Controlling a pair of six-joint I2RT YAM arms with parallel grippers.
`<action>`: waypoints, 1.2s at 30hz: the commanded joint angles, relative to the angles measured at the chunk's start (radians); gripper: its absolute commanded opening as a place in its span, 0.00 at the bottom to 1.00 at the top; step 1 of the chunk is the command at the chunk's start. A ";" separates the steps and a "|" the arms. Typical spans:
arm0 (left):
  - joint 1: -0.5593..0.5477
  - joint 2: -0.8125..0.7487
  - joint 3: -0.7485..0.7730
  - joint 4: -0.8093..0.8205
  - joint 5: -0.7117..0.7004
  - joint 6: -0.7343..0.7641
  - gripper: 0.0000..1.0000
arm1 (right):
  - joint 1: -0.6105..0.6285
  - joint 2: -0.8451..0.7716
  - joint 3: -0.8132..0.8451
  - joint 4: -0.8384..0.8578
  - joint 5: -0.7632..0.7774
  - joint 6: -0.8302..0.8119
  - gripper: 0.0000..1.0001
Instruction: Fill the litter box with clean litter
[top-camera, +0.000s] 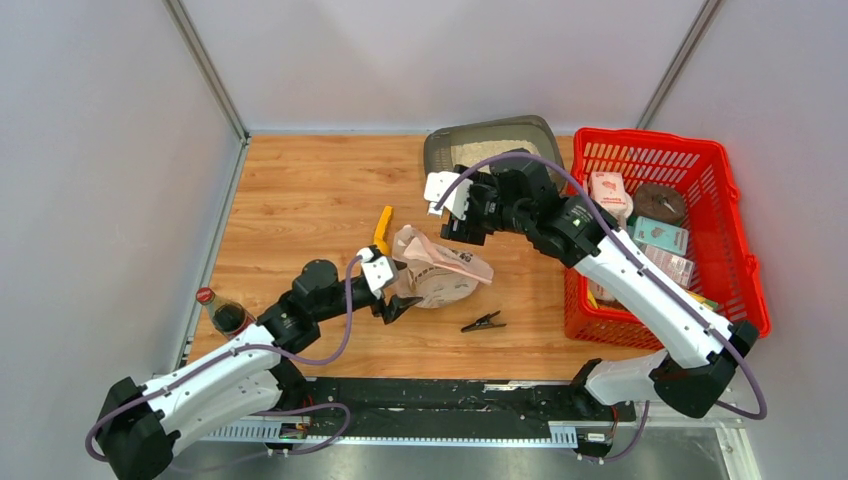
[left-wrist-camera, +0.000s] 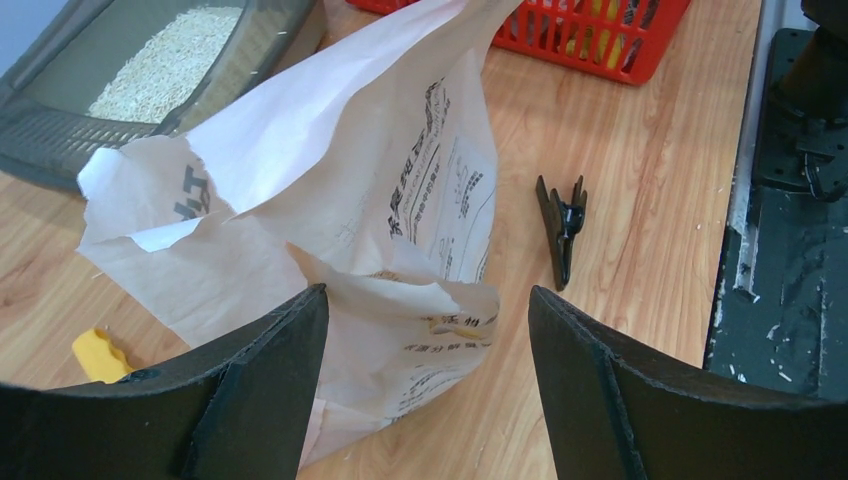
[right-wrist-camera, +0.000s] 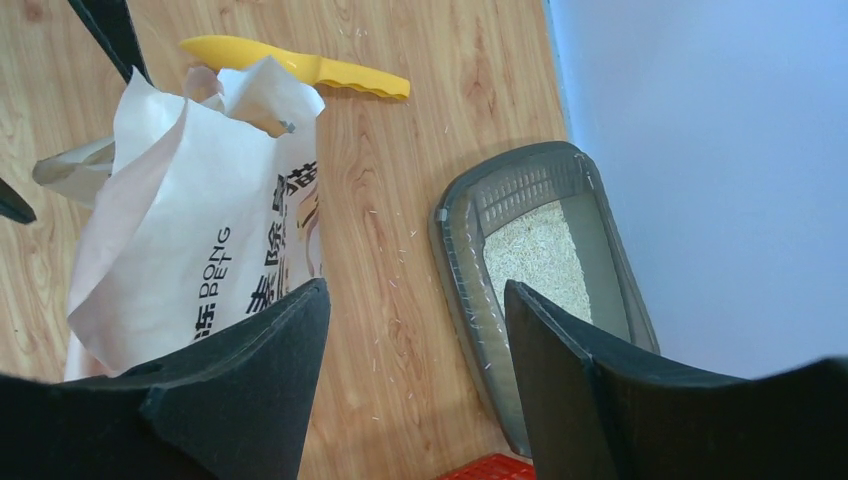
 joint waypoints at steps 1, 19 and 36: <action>-0.038 0.041 -0.006 0.097 -0.065 -0.055 0.81 | -0.007 0.001 0.053 -0.023 -0.046 0.077 0.70; -0.074 0.032 0.050 0.005 -0.142 -0.078 0.39 | -0.174 0.146 0.243 -0.047 -0.233 0.164 0.67; 0.066 0.090 0.132 -0.043 0.102 0.042 0.00 | -0.250 0.578 0.415 -0.176 -0.560 0.186 0.46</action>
